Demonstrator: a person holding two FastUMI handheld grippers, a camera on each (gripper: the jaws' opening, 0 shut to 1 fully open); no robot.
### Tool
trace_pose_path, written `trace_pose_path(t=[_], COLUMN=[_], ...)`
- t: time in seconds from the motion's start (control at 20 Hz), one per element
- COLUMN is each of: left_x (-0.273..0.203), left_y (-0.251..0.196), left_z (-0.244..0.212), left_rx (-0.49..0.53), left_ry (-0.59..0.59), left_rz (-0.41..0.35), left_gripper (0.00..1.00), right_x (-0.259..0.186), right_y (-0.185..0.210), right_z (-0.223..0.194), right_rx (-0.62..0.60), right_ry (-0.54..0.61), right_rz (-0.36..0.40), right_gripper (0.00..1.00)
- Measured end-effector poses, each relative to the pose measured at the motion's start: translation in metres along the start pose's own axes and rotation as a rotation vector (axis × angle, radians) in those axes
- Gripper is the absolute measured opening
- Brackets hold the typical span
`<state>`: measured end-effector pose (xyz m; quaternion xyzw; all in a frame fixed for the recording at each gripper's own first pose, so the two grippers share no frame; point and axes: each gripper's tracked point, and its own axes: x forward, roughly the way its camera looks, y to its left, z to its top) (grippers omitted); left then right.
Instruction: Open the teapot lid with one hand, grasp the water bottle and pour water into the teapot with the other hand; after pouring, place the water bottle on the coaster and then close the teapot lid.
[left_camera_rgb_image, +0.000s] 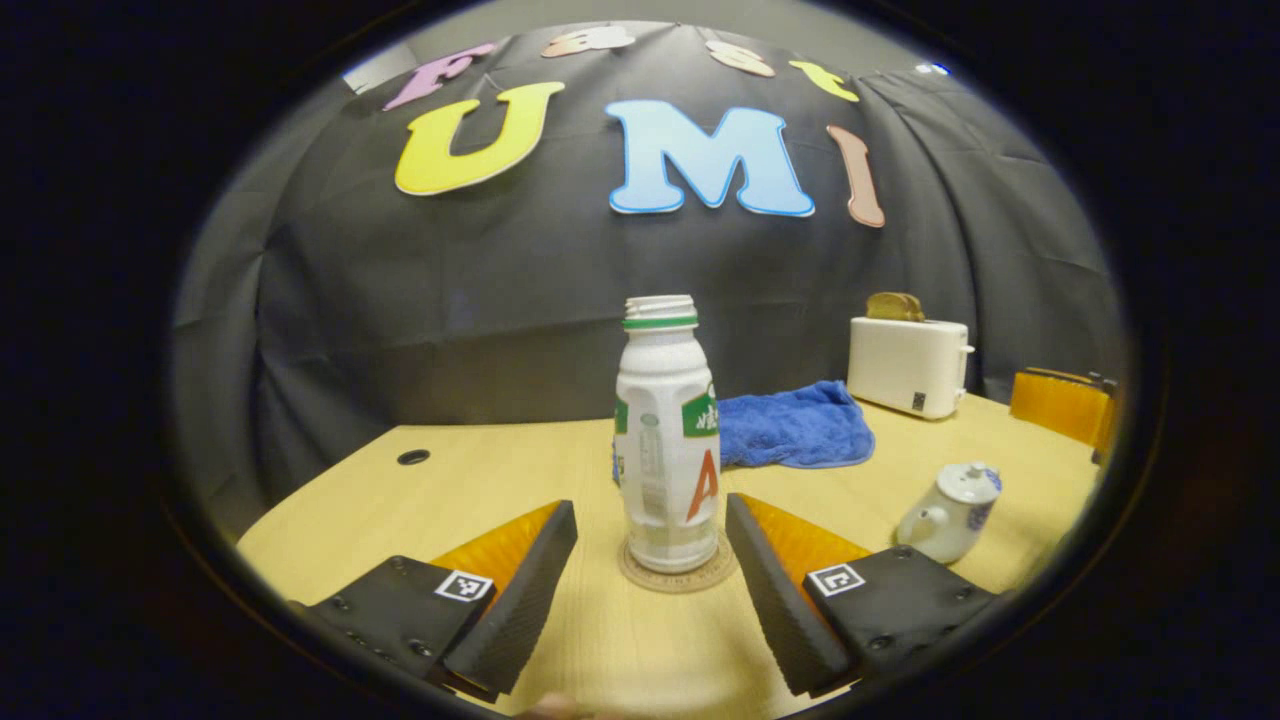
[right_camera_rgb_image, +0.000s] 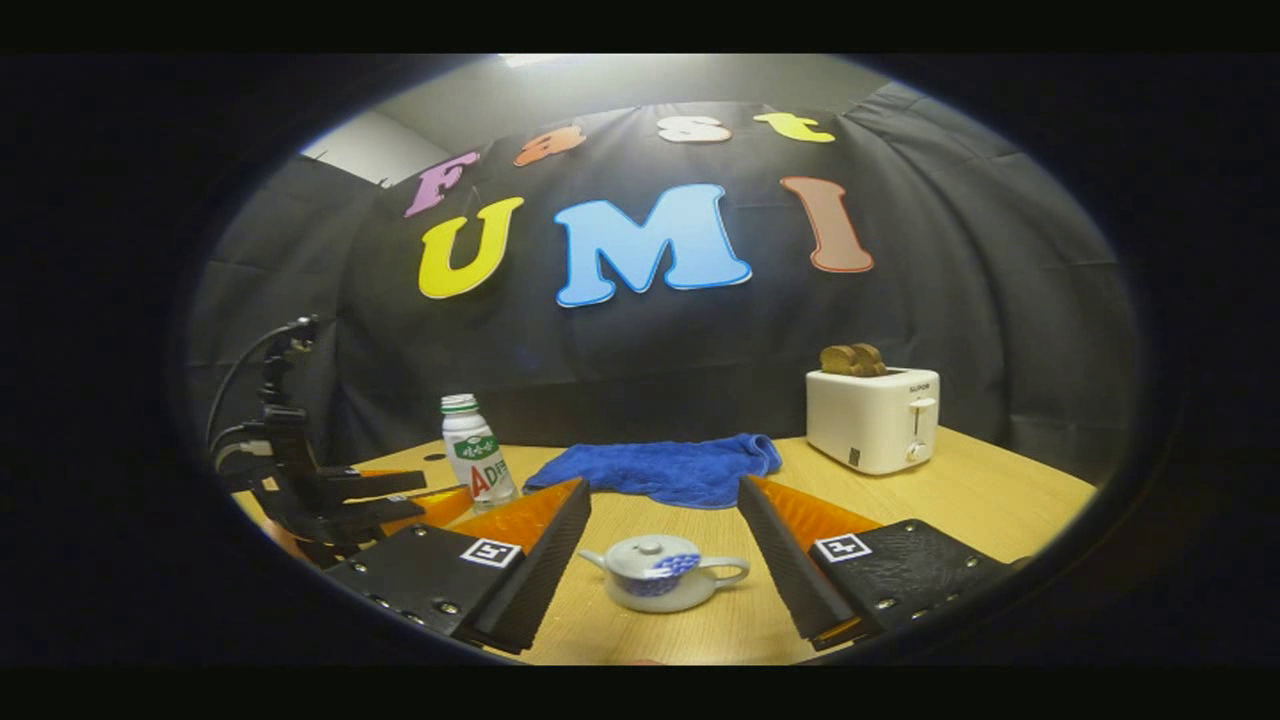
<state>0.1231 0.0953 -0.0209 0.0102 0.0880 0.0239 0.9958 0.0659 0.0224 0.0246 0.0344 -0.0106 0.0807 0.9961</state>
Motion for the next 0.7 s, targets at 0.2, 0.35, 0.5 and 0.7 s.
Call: trace_pose_path(t=[0.2, 0.35, 0.5, 0.7], left_x=[-0.058, -0.094, -0.119, -0.131], left_y=[-0.008, -0.021, -0.032, -0.043], left_z=[0.004, 0.010, 0.011, 0.001], left_rx=[-0.009, 0.012, 0.038, 0.052], left_ry=[-0.057, -0.107, -0.136, -0.140], left_rz=[0.018, 0.023, 0.032, 0.044], left_gripper=[1.00, 0.98, 1.00, 1.00], right_x=[-0.026, -0.045, -0.056, -0.065], right_y=[0.013, 0.022, 0.029, 0.030], right_z=[-0.032, -0.038, -0.043, -0.044], right_rx=[-0.015, -0.040, -0.049, -0.051], right_ry=[0.035, 0.024, 0.021, 0.011], right_rz=[-0.017, -0.024, -0.029, -0.042], right_gripper=[0.91, 0.91, 0.91, 0.91])
